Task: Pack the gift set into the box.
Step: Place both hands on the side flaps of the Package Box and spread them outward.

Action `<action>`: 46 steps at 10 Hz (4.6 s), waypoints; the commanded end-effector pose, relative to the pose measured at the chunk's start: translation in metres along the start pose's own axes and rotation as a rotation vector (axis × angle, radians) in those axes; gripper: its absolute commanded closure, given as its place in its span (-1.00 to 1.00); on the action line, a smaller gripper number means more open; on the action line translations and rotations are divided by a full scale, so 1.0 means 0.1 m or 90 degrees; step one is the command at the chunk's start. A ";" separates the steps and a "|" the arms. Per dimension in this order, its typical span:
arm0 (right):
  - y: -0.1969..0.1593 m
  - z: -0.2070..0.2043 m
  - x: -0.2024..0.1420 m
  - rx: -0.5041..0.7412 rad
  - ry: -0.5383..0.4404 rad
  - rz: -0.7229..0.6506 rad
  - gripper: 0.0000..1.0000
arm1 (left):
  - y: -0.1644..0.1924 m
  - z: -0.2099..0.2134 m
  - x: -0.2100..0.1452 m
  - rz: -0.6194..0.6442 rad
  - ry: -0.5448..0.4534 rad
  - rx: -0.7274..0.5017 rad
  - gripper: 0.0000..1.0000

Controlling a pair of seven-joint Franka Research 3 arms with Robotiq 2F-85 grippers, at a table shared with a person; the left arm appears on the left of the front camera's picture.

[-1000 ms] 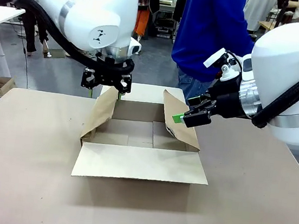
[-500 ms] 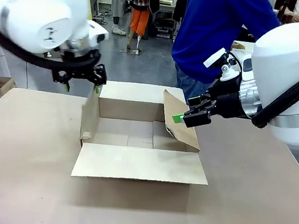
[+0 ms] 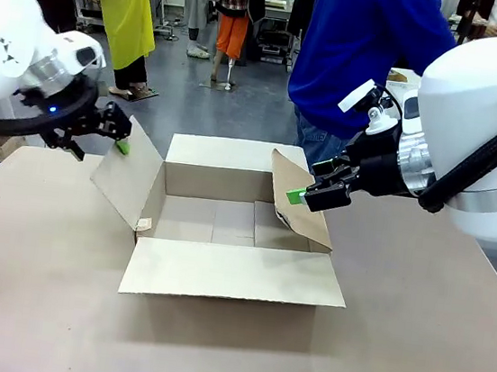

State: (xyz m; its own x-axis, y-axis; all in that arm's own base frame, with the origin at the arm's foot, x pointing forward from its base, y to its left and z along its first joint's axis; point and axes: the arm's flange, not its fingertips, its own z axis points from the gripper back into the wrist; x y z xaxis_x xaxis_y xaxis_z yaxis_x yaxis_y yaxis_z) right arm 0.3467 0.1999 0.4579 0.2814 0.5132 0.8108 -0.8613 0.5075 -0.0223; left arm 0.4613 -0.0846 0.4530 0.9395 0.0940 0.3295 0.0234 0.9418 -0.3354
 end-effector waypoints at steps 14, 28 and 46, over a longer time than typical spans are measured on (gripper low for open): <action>0.23 -0.35 1.51 -0.092 0.370 -0.062 -1.00 | 0.82 -0.37 -0.13 -0.086 0.060 -0.257 -1.00; -0.39 -2.06 1.04 -0.503 0.575 -0.338 -1.00 | 0.82 -0.37 -0.13 -0.086 0.060 -0.257 -1.00; -1.14 -0.28 0.21 -0.548 0.506 -0.537 -1.00 | 0.82 -0.37 -0.13 -0.086 0.060 -0.257 -1.00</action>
State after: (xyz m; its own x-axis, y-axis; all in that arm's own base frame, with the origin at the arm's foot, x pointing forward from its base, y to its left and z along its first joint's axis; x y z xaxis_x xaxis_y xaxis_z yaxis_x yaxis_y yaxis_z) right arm 0.4572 0.1530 0.4426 0.9694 -0.0851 0.2301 0.1431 0.9580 -0.2486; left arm 0.4670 -0.0210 0.3873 0.9443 -0.0646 0.3228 0.2639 0.7349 -0.6247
